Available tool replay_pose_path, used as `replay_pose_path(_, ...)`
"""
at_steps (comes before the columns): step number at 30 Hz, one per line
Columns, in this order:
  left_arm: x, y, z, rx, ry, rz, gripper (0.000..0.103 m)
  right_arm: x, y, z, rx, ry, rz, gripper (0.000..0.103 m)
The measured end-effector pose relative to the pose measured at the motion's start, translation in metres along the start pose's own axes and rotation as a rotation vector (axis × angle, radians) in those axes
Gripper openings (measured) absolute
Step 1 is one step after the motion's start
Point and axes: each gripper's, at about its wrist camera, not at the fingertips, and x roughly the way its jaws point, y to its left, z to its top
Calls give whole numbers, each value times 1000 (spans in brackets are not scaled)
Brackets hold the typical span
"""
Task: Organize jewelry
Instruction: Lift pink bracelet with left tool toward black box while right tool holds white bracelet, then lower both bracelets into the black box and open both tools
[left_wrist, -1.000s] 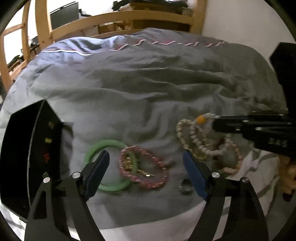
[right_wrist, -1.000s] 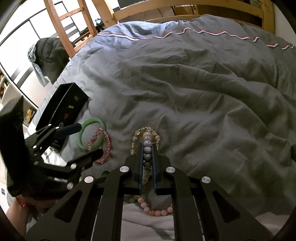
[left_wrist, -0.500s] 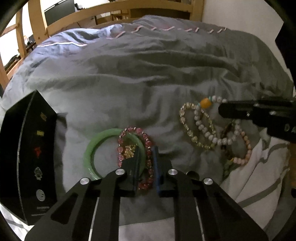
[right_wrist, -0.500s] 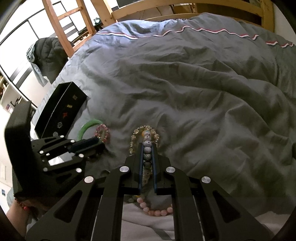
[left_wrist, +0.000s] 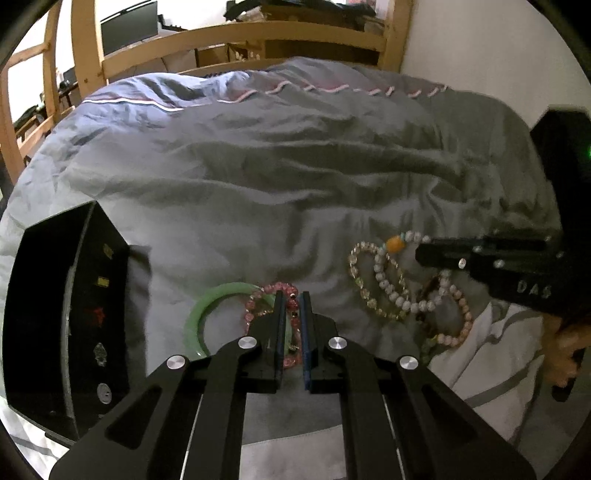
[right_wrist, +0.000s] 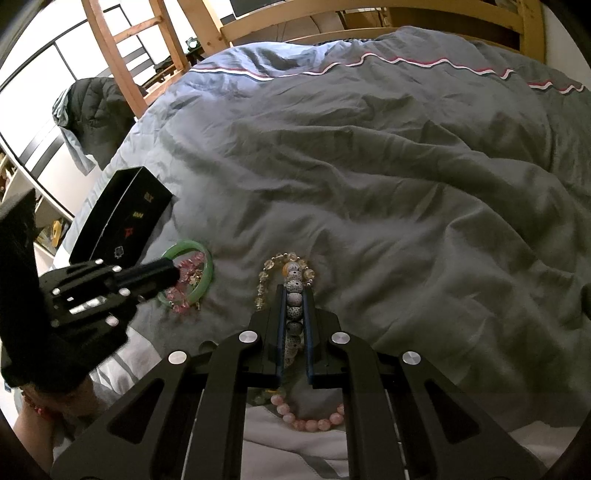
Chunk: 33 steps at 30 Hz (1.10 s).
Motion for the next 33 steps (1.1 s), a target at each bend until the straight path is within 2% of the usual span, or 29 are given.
replay_pose_path(7, -18, 16, 7, -49, -40, -21, 7, 0, 0, 0, -1, -1, -1, 9)
replay_pose_path(15, -32, 22, 12, -58, -68, -18, 7, -15, -2, 5, 4, -36, 16, 9)
replay_pose_path(27, -69, 26, 16, -62, -113, 3, 7, -56, 20, 14, -28, -87, 68, 9)
replay_pose_path(33, -89, 37, 15, -77, -126, 35, 7, -67, 41, 20, -60, -91, 56, 9)
